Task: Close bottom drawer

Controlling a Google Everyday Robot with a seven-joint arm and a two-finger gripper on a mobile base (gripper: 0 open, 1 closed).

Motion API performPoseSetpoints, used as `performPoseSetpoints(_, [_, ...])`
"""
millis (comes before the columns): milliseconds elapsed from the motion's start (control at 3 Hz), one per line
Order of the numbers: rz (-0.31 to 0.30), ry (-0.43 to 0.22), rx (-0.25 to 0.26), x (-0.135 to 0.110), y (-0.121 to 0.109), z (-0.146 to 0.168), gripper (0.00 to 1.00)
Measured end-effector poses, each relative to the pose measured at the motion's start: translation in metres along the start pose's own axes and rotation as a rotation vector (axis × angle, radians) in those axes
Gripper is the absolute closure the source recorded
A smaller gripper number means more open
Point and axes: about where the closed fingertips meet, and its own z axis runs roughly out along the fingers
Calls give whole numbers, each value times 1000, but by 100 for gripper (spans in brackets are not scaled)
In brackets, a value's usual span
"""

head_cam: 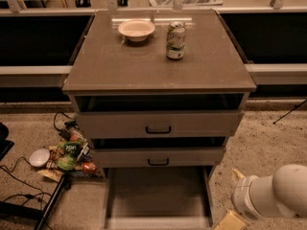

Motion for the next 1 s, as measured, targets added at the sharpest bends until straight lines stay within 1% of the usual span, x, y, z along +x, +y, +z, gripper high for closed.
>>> performPoseSetpoints(333, [31, -26, -18, 13, 2, 33, 0])
performPoseSetpoints(667, [95, -50, -45, 45, 1, 100, 0])
performPoseSetpoints(1000, [161, -54, -64, 79, 3, 169, 18])
